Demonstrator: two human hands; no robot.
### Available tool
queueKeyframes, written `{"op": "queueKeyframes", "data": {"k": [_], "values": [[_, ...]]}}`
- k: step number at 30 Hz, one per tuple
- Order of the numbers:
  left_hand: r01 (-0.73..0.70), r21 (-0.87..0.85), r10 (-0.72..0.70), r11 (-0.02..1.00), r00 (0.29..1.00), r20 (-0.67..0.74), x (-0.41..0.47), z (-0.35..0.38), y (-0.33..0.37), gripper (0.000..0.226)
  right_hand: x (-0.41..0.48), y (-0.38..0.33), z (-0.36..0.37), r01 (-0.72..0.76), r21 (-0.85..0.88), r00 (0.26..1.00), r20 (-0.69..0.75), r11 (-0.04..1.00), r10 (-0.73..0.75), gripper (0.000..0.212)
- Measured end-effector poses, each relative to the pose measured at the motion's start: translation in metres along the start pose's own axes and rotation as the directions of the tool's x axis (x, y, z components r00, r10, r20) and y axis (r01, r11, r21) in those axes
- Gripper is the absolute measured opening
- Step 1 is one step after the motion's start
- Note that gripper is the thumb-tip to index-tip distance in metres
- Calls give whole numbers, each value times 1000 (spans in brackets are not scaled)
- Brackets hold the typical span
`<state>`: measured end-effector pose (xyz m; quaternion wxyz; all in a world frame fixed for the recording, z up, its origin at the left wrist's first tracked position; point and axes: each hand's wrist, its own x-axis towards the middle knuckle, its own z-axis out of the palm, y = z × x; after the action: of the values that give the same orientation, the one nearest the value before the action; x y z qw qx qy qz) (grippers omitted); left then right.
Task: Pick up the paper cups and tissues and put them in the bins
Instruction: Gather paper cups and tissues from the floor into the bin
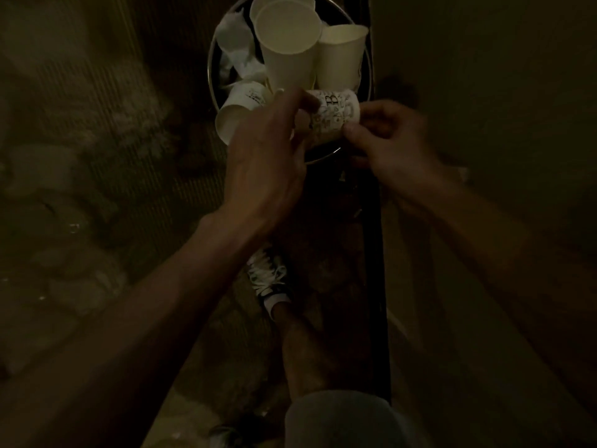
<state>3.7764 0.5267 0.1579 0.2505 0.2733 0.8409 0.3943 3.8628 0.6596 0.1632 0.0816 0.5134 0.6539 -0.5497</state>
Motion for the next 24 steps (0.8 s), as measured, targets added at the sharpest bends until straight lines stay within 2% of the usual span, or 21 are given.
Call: {"op": "queueKeyframes", "data": {"k": [3,6,11,17,20,22,24], "values": [[-86,89,80,992,994,71,9,4,-7,30,9,10,6,2,-63,1000,-24,998,-4,16],[-112,131,94,985,986,140,9,14,-12,39,17,22,8,6,-131,997,-82,991,-17,14],[-137,197,109,971,983,147,12,19,-22,44,31,43,13,-15,-241,994,-110,970,-12,27],[-183,278,151,943,980,133,18,11,-28,47,29,48,12,11,-310,976,-202,951,-78,7],[-196,426,142,883,978,155,8,-12,-27,42,0,45,13,72,-371,979,-151,926,-136,10],[-226,442,173,868,972,158,-7,-39,-20,33,-32,37,20,149,-422,979,-61,894,-192,15],[-251,470,164,846,962,219,-28,-75,-14,26,-69,25,34,267,-466,961,59,844,-272,14]]}}
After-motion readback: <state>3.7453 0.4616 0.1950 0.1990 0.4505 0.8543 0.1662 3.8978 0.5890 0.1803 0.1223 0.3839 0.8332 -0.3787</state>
